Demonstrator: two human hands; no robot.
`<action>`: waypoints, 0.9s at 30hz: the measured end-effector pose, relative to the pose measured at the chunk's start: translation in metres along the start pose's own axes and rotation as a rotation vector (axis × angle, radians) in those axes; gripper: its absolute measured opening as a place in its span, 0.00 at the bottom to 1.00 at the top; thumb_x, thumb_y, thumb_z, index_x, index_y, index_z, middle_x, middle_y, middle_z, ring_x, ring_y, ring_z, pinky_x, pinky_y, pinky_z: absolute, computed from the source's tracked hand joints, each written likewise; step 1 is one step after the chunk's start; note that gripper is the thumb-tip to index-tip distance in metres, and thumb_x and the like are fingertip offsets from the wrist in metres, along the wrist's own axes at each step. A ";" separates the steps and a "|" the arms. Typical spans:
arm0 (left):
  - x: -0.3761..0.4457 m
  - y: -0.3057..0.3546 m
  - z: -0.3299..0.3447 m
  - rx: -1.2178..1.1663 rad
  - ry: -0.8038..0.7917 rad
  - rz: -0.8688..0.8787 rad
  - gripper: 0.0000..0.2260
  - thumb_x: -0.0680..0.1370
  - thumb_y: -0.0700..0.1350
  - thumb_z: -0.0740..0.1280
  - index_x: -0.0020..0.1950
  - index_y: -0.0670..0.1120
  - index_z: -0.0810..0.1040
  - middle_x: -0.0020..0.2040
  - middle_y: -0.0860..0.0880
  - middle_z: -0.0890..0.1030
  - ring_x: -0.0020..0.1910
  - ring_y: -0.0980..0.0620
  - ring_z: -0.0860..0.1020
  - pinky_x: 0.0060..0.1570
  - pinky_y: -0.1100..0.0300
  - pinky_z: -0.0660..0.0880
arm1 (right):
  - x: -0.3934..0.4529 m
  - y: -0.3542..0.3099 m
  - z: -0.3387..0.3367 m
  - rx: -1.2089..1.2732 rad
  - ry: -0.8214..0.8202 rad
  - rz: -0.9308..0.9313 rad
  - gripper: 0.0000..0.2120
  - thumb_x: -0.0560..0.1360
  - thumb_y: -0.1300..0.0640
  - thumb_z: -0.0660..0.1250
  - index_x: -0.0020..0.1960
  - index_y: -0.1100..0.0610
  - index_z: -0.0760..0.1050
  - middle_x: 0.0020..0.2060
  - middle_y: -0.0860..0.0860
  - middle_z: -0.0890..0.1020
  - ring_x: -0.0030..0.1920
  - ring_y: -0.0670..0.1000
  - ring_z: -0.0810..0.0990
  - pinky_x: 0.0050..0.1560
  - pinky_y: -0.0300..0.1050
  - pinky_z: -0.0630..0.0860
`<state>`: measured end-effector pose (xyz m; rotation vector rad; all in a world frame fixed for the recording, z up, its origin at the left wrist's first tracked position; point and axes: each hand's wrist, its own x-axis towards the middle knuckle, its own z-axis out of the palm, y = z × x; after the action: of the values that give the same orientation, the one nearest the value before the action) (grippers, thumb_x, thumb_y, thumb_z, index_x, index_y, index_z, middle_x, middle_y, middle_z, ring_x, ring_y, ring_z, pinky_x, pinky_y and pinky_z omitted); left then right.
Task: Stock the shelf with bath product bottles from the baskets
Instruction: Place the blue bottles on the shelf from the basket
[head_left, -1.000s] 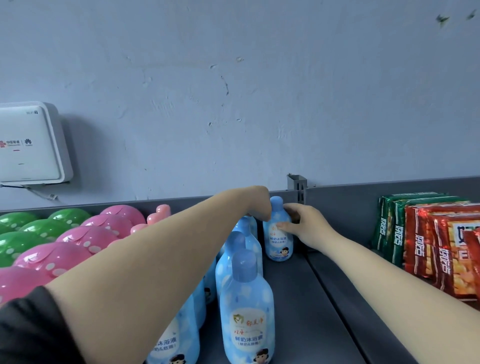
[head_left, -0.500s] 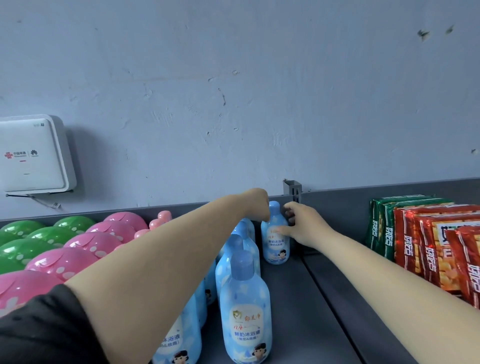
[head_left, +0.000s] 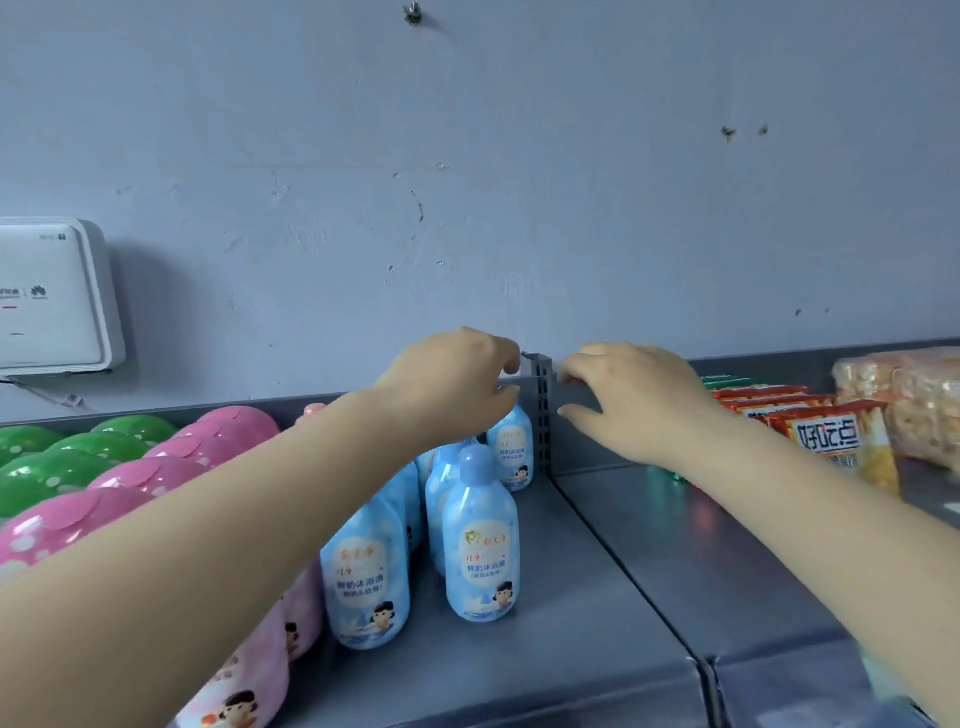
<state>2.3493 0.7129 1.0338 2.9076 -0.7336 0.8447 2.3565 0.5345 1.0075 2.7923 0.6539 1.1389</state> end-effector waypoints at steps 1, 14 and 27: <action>-0.012 0.004 -0.001 0.035 0.023 0.048 0.11 0.78 0.48 0.59 0.58 0.49 0.74 0.51 0.51 0.79 0.50 0.48 0.76 0.47 0.55 0.74 | -0.010 -0.006 -0.008 -0.024 0.005 -0.007 0.15 0.77 0.46 0.60 0.60 0.51 0.72 0.55 0.46 0.76 0.57 0.51 0.74 0.47 0.44 0.69; -0.111 0.104 0.074 -0.007 0.173 0.570 0.06 0.65 0.47 0.65 0.32 0.45 0.76 0.26 0.51 0.75 0.24 0.48 0.75 0.26 0.63 0.69 | -0.188 -0.040 -0.054 -0.368 -0.221 0.043 0.10 0.67 0.52 0.73 0.40 0.57 0.76 0.33 0.51 0.78 0.35 0.55 0.79 0.33 0.45 0.69; -0.172 0.312 0.116 -0.102 -0.084 0.950 0.09 0.80 0.45 0.56 0.55 0.44 0.72 0.53 0.46 0.77 0.53 0.44 0.75 0.34 0.59 0.59 | -0.412 -0.028 -0.102 -0.405 -0.553 0.468 0.13 0.56 0.54 0.79 0.33 0.57 0.77 0.29 0.51 0.78 0.30 0.55 0.80 0.29 0.42 0.71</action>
<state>2.1408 0.4924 0.8143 2.4134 -2.1443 0.6509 2.0146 0.3826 0.8059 2.7447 -0.2609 0.4033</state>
